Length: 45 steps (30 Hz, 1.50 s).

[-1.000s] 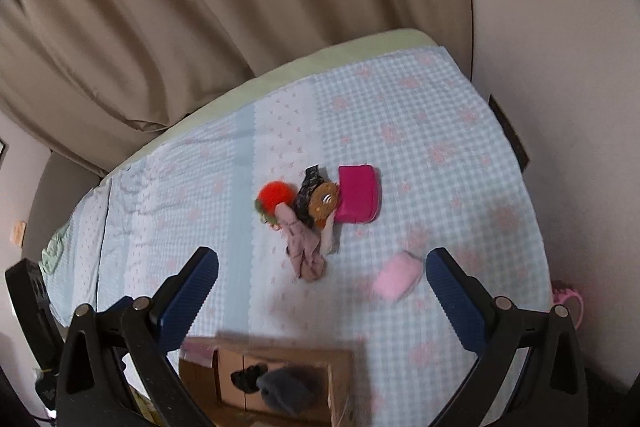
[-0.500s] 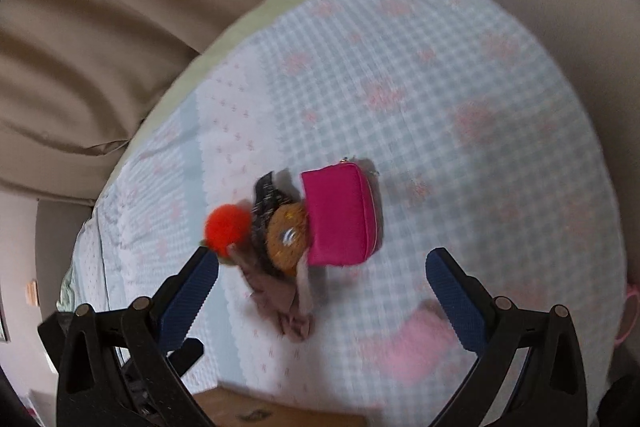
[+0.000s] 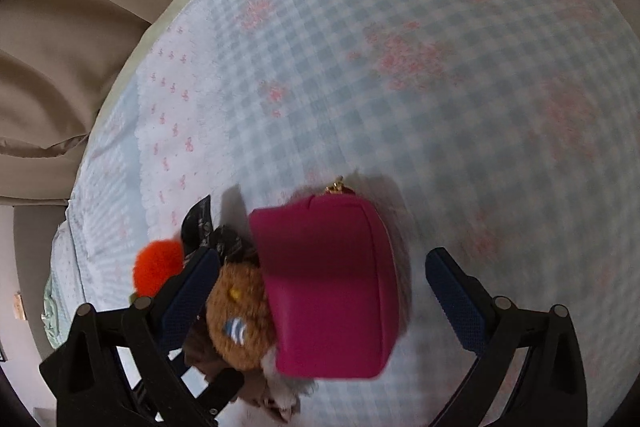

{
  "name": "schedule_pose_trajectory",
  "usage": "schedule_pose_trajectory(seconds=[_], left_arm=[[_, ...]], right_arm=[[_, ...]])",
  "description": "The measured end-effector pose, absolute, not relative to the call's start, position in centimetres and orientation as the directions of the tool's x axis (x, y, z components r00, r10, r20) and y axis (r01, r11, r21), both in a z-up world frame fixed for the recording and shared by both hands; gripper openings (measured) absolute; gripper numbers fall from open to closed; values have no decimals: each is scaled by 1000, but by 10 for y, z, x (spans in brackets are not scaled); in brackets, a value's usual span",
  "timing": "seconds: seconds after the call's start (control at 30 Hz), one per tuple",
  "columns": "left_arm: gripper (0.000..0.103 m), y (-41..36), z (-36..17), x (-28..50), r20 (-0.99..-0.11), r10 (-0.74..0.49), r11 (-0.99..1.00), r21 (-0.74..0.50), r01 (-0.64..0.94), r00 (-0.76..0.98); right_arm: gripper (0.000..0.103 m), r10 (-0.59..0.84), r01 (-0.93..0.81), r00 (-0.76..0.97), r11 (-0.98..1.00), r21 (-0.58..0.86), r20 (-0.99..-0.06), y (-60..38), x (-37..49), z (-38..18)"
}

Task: Organize soft objects
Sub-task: 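Grasp the pink glove with the left tool while the right grasps the pink purse, then carry the pink glove and pink purse with both tools over the box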

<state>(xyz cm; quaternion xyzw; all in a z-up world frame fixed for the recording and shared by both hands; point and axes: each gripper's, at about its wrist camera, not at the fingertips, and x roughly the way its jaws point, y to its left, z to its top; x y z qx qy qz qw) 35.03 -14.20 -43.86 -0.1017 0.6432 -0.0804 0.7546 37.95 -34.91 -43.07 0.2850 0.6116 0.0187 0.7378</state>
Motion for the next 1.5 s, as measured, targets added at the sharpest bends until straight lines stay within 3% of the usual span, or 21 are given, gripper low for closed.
schedule_pose_trajectory(seconds=[0.07, 0.17, 0.43, 0.73, 1.2, 1.5], left_arm=[[69, -143, -445, 352, -955, -255, 966, -260, -12, 153], [50, -144, -454, 353, -953, -271, 961, -276, -13, 137], [34, -150, -459, 356, -952, -274, 961, -277, -1, 139], [32, -147, -440, 352, -946, -274, 961, -278, 2, 175], [32, -136, -368, 334, -921, -275, 960, -278, 28, 278], [32, -133, -289, 309, -889, -275, 960, -272, 61, 366]], right_arm=[[82, 379, 308, 249, 842, 444, -891, -344, 385, -435], [69, 332, 300, 241, 868, 396, -912, -337, 388, -438], [53, 307, 284, 281, 878, 385, -909, -337, 380, -437], [42, 310, 296, 330, 863, 409, -892, -344, 372, -422], [40, 306, 266, 439, 853, 448, -844, -357, 340, -348], [40, 315, 215, 504, 856, 470, -804, -354, 300, -272]])
